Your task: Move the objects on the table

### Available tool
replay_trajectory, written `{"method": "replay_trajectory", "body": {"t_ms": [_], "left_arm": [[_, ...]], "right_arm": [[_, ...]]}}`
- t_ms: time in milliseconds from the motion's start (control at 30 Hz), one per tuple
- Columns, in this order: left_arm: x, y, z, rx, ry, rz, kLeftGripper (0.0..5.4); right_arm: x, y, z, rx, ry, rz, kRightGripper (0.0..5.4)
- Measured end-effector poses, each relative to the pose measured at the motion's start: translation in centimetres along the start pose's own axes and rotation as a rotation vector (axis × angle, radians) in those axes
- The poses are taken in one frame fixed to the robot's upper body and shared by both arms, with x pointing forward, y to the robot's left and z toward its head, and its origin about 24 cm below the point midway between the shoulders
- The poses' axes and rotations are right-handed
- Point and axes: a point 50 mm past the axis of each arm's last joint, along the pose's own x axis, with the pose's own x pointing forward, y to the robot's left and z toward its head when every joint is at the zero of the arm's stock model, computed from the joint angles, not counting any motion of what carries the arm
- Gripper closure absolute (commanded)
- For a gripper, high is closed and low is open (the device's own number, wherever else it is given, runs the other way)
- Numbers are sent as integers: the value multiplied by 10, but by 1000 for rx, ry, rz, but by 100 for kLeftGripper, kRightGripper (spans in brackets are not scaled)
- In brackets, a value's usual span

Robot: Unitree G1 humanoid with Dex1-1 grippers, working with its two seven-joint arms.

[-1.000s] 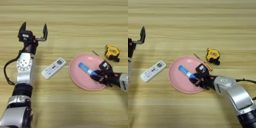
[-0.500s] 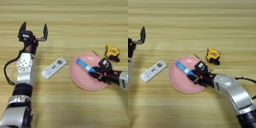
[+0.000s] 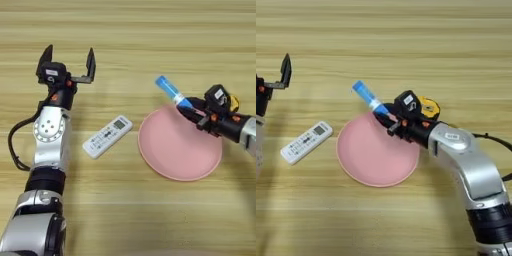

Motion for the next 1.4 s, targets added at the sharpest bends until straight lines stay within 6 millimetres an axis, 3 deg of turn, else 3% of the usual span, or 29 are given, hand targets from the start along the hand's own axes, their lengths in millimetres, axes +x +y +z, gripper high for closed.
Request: {"method": "replay_trajectory", "body": {"t_ms": [367, 533, 833, 1000, 1400], "left_arm": [[1, -2, 0, 1, -7, -9, 0], [1, -2, 1, 3, -13, -6, 0], [1, -2, 0, 4, -11, -5, 0], [1, -2, 0, 5, -11, -6, 0], [3, 0, 0, 14, -6, -14, 0]], "right_arm": [[31, -34, 12, -22, 2, -106, 397], [35, -50, 0, -11, 53, -148, 397], [19, -83, -13, -5, 122, -251, 397], [11, -91, -16, 6, 128, -286, 397], [-30, -97, -22, 9, 109, -377, 397]]}}
